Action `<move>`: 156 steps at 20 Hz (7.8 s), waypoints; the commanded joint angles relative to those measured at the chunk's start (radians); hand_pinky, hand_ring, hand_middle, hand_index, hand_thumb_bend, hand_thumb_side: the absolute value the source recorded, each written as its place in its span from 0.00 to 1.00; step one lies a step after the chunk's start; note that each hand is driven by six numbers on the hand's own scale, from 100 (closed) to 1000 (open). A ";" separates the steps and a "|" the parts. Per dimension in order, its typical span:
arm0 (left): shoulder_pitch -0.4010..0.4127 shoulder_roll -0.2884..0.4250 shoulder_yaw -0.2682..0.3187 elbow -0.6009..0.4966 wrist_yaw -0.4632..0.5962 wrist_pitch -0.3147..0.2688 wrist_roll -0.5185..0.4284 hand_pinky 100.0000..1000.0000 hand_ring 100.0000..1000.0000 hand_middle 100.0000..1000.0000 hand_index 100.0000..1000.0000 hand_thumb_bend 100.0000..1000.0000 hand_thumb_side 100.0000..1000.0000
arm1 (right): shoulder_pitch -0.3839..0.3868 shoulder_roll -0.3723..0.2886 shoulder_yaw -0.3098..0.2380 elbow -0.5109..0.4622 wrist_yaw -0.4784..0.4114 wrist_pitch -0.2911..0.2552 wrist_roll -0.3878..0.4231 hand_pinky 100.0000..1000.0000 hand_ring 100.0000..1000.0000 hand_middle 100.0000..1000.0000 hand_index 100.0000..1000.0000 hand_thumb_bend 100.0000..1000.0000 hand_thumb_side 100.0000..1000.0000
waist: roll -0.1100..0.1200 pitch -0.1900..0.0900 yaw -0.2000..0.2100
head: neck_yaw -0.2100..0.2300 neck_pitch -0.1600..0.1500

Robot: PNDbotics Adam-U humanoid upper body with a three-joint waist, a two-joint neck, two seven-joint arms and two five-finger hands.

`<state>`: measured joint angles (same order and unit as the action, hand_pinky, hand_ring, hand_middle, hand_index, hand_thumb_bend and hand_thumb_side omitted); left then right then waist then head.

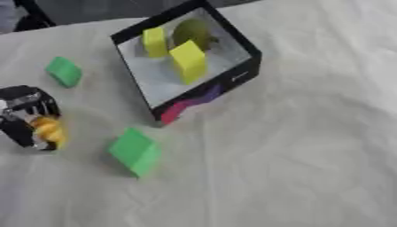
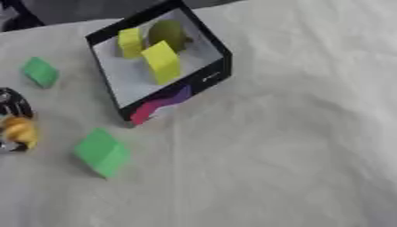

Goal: Pick up objects on the table and place them in the box.

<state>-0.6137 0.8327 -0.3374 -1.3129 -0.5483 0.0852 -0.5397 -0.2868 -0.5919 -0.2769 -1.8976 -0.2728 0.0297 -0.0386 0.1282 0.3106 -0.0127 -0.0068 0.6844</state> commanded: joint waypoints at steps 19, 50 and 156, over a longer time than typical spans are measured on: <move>-0.485 -0.172 -0.017 -0.186 0.025 0.058 -0.068 0.66 0.60 0.54 0.52 0.11 0.00 | -0.007 -0.019 0.001 -0.007 -0.008 0.000 0.011 0.78 0.68 0.65 0.81 0.00 0.59 | 0.012 -0.070 -0.005 | 0.020 0.014; -0.591 -0.361 0.036 0.074 -0.099 -0.088 0.035 0.77 0.73 0.74 0.82 0.60 0.45 | -0.033 -0.002 0.018 -0.006 -0.021 0.007 0.037 0.78 0.68 0.65 0.81 0.00 0.60 | 0.003 -0.066 -0.029 | 0.037 0.032; -0.470 -0.178 0.146 0.494 -0.125 0.327 0.134 0.83 0.78 0.71 0.75 0.54 0.42 | 0.067 0.000 -0.033 0.024 0.060 -0.007 -0.019 0.78 0.67 0.65 0.81 0.00 0.65 | -0.057 0.022 0.029 | 0.121 -0.005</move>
<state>-1.0597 0.6360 -0.2061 -0.8171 -0.6651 0.4127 -0.4155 -0.2110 -0.5744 -0.3014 -1.8674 -0.2165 0.0217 -0.0571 0.0599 0.3383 0.0182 0.1079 0.6920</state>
